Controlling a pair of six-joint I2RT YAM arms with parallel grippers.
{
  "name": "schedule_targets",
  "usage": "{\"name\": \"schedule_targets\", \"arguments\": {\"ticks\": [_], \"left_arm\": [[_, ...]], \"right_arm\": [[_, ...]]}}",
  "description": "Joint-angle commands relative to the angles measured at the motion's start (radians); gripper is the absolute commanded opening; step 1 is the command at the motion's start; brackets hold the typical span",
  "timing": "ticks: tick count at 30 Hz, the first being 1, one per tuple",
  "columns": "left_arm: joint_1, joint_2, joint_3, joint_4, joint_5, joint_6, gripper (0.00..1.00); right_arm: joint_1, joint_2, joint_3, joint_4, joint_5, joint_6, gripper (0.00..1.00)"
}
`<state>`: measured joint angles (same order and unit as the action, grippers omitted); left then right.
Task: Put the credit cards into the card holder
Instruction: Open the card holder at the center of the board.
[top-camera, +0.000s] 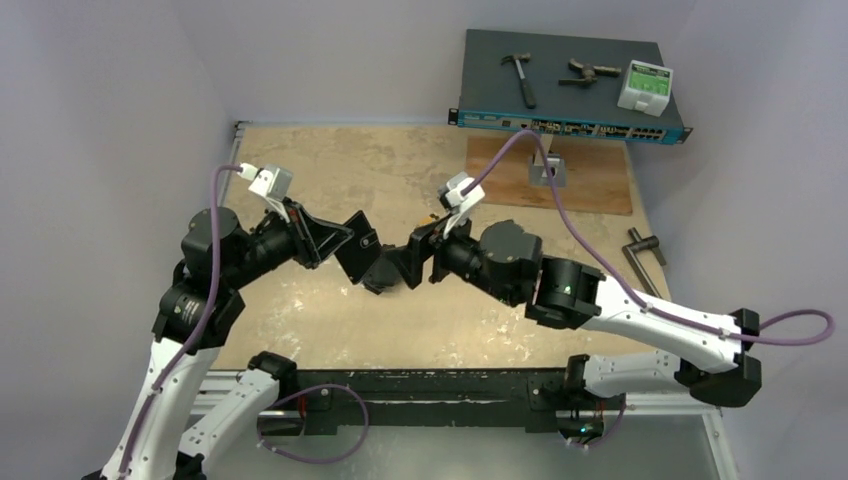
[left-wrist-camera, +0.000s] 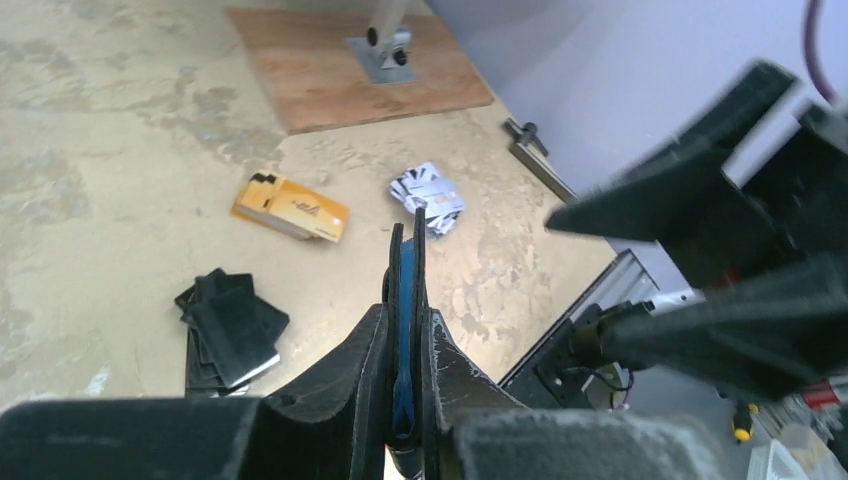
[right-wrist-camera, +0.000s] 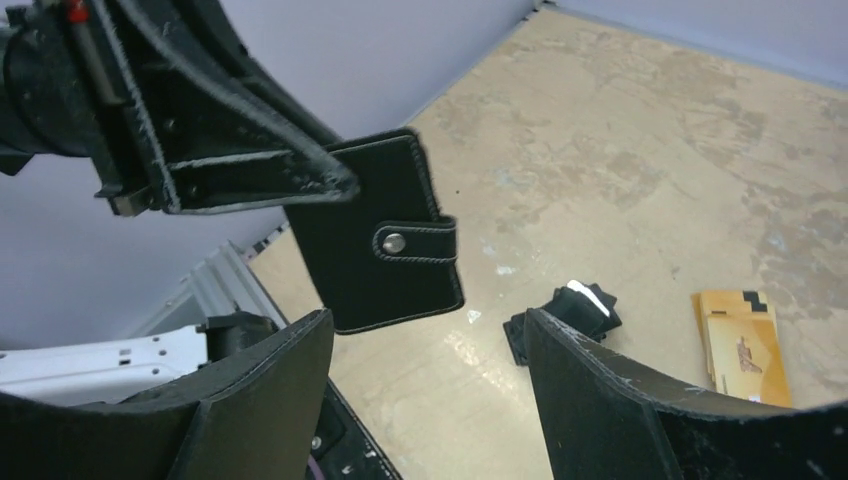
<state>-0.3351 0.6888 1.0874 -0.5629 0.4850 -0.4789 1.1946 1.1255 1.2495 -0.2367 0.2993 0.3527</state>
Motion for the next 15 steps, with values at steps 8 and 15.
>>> {"name": "schedule_targets", "arguments": {"ticks": [8, 15], "left_arm": [[0.006, 0.016, 0.047, -0.028, -0.135, -0.074, 0.00], [0.009, 0.002, 0.035, -0.020, -0.124, -0.082, 0.00]], "right_arm": [[0.258, 0.211, 0.111, 0.100, 0.526, -0.156, 0.60], [0.290, 0.291, 0.141, 0.213, 0.632, -0.253, 0.51]]}}
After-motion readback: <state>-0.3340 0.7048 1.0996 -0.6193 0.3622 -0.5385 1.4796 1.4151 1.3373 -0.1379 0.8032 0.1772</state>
